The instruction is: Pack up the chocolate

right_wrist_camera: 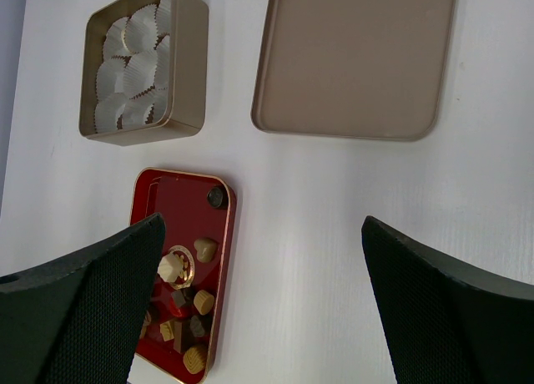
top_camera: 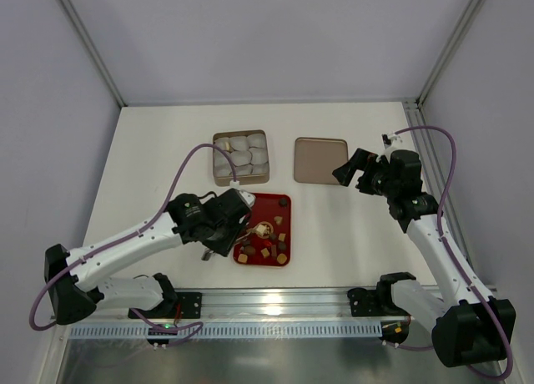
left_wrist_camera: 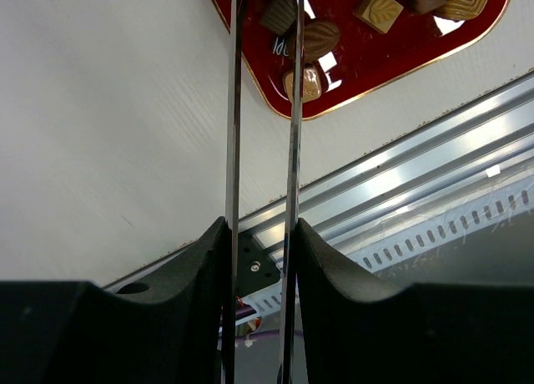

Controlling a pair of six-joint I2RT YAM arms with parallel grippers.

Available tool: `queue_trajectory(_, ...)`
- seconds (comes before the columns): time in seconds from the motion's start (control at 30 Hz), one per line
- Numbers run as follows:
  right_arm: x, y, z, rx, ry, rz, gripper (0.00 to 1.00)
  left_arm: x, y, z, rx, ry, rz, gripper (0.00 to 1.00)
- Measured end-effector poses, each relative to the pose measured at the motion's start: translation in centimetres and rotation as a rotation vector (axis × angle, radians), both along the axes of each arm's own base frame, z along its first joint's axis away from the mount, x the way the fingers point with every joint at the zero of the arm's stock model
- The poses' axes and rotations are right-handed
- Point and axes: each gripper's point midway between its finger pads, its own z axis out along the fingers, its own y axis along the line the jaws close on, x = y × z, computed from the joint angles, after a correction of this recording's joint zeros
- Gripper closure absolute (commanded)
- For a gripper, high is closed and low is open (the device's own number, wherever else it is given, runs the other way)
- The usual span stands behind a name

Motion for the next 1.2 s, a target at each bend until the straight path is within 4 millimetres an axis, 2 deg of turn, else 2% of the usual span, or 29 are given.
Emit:
queue_trajectory(0.33, 0.0, 0.0, 0.0, 0.0, 0.0, 0.0, 0.0, 0.1, -0.1, -0.7, 0.029, 0.016, -0.005, 0.66)
queue_trajectory(0.77, 0.0, 0.0, 0.0, 0.0, 0.0, 0.001, 0.0, 0.2, -0.2, -0.6, 0.03, 0.01, -0.005, 0.79)
queue_trajectory(1.2, 0.0, 0.1, 0.0, 0.0, 0.0, 0.002, 0.0, 2.1, -1.7, 2.8, -0.042, -0.087, 0.011, 0.8)
